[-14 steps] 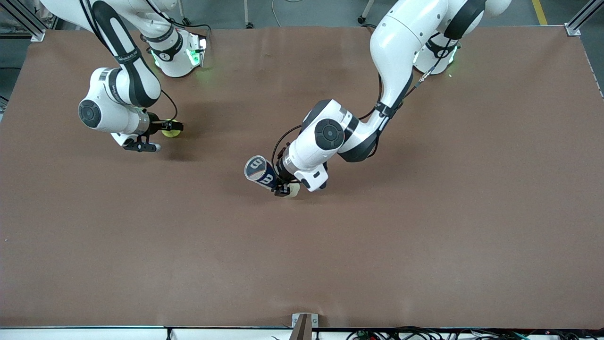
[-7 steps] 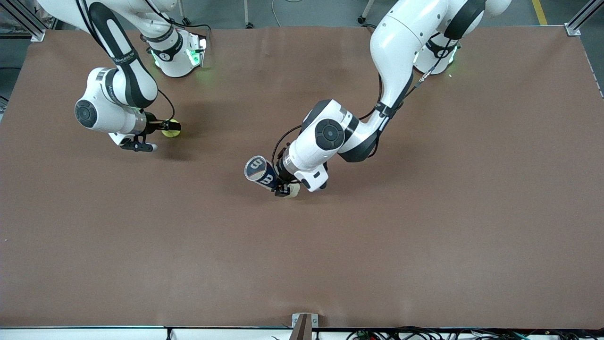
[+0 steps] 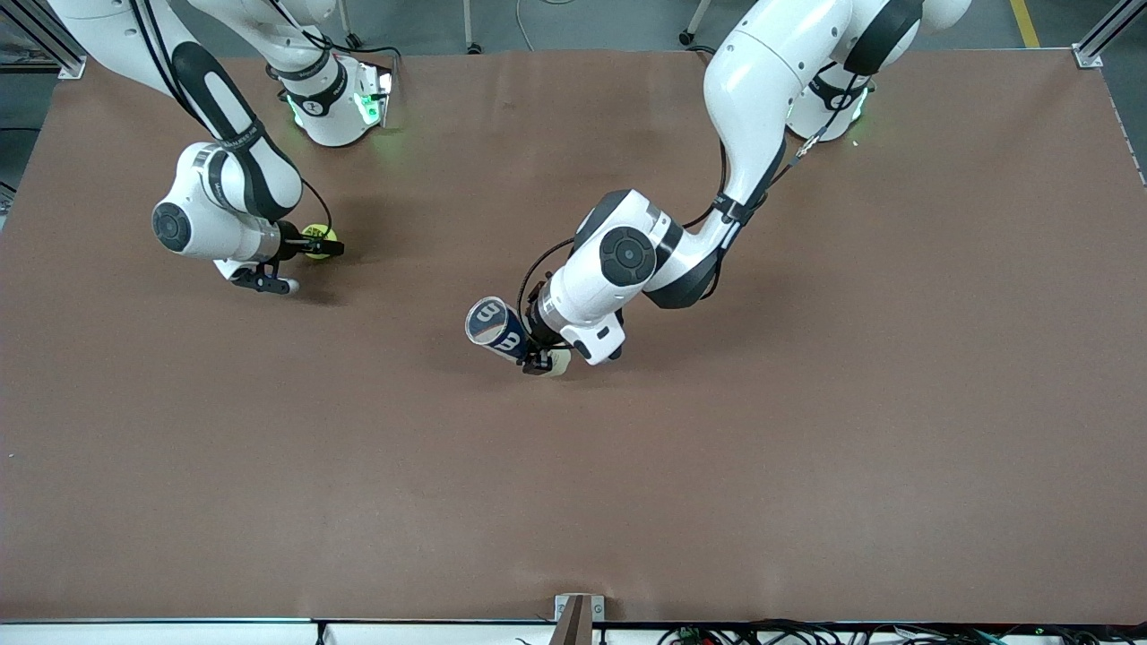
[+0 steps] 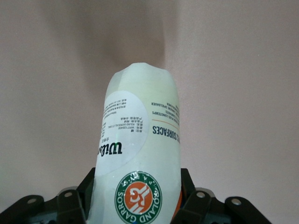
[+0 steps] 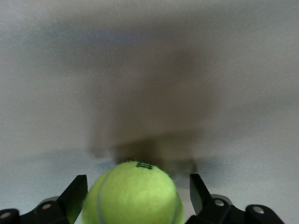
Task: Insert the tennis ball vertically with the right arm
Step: 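Grasp the second tennis ball with the right gripper and lift it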
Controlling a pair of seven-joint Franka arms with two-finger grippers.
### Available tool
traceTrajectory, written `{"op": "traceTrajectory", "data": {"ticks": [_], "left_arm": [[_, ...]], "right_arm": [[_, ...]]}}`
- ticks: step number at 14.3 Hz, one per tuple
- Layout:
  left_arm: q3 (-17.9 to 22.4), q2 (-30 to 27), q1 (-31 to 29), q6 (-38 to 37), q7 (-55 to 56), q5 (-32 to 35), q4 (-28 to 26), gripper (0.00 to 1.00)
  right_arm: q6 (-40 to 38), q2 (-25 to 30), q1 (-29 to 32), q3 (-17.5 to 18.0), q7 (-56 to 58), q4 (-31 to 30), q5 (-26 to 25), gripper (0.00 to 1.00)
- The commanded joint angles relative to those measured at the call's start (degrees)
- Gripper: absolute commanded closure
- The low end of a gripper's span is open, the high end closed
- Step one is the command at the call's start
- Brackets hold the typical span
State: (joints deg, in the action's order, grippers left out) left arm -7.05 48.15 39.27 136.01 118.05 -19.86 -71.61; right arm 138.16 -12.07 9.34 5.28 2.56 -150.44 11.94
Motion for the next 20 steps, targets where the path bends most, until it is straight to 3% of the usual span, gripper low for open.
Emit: {"op": "traceTrajectory", "data": {"ticks": [1, 4, 8, 11, 14, 18, 20], "left_arm": [[0.2, -0.7, 0.1, -1.0, -1.4, -1.2, 0.2, 0.28], [0.1, -0.8, 0.2, -1.0, -1.2, -1.2, 0.2, 0.28], [0.0, -0.9, 0.2, -1.2, -1.0, -1.2, 0.2, 0.28], [-0.1, -0.9, 0.2, -1.2, -1.0, -1.2, 0.3, 0.28], [-0.1, -0.9, 0.2, -1.2, -1.0, -1.3, 0.3, 0.28], [0.0, -0.9, 0.2, -1.2, -1.0, -1.2, 0.3, 0.28], [0.0, -0.9, 0.2, -1.2, -1.1, -1.3, 0.3, 0.28]], "right_arm": [[-1.0, 0.9, 0.1, 0.5, 0.1, -0.5, 0.7, 0.15], [-1.8, 1.1, 0.2, 0.5, 0.0, -0.5, 0.8, 0.22], [-5.9, 2.5, 0.2, 0.5, 0.0, 0.7, 0.8, 0.61], [-13.3, 4.6, 0.2, 0.3, 0.0, 4.3, 0.7, 0.72], [-25.9, 4.8, 0.7, 0.3, -0.3, 16.0, -2.7, 0.70], [-42.6, 1.4, -2.2, 0.8, -2.0, 42.7, -4.1, 0.70], [-44.5, 0.2, -6.3, 0.8, -7.8, 50.5, -3.6, 0.70]]}}
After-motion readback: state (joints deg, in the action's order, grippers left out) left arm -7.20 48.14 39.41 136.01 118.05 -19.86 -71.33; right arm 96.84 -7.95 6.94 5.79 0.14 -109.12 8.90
